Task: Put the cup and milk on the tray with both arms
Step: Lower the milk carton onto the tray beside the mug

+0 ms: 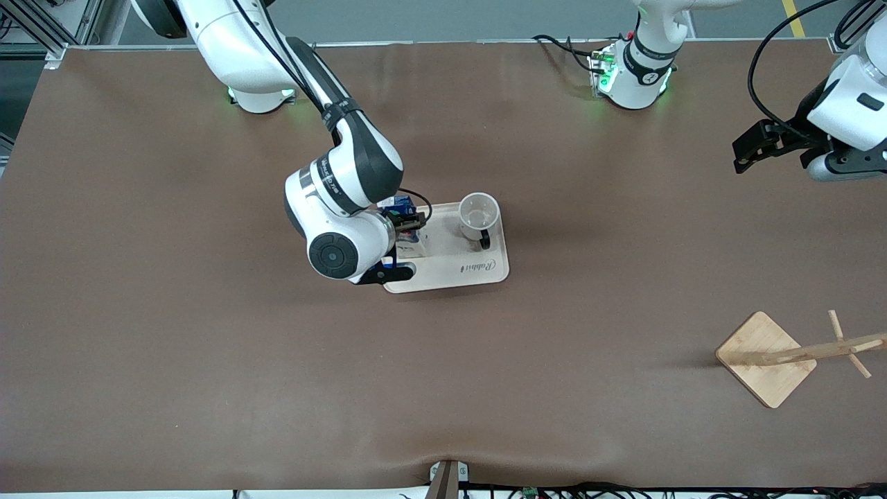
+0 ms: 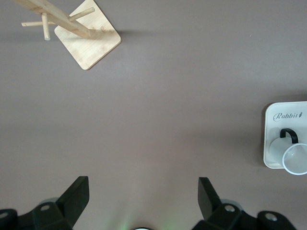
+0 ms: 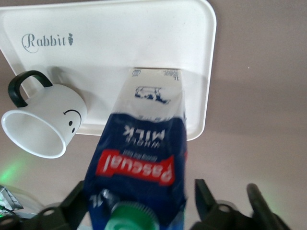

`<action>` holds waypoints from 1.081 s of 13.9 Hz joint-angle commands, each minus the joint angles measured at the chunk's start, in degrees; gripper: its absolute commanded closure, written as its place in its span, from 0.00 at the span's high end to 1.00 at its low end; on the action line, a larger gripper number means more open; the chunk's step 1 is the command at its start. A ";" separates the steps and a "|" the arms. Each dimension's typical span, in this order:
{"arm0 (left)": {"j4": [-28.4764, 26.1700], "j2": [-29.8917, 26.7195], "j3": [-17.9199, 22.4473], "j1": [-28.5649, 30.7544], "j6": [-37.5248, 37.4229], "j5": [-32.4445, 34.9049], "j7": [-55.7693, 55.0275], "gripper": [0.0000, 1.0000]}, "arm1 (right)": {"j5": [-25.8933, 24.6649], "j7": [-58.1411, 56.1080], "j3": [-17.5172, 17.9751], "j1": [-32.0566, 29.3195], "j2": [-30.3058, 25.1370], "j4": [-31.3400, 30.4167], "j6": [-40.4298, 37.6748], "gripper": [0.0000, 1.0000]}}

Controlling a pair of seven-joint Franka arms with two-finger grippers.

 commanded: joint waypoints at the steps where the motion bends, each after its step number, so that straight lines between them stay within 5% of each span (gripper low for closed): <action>1: -0.10 -1.09 -0.16 0.51 -0.84 -1.17 0.53 1.00 | -0.76 0.94 -0.43 0.60 0.45 0.56 0.18 1.00; 15: -0.10 -1.27 0.11 0.51 -1.36 -1.17 0.53 1.00 | -0.32 4.89 -0.43 0.43 -0.08 2.04 -0.35 1.00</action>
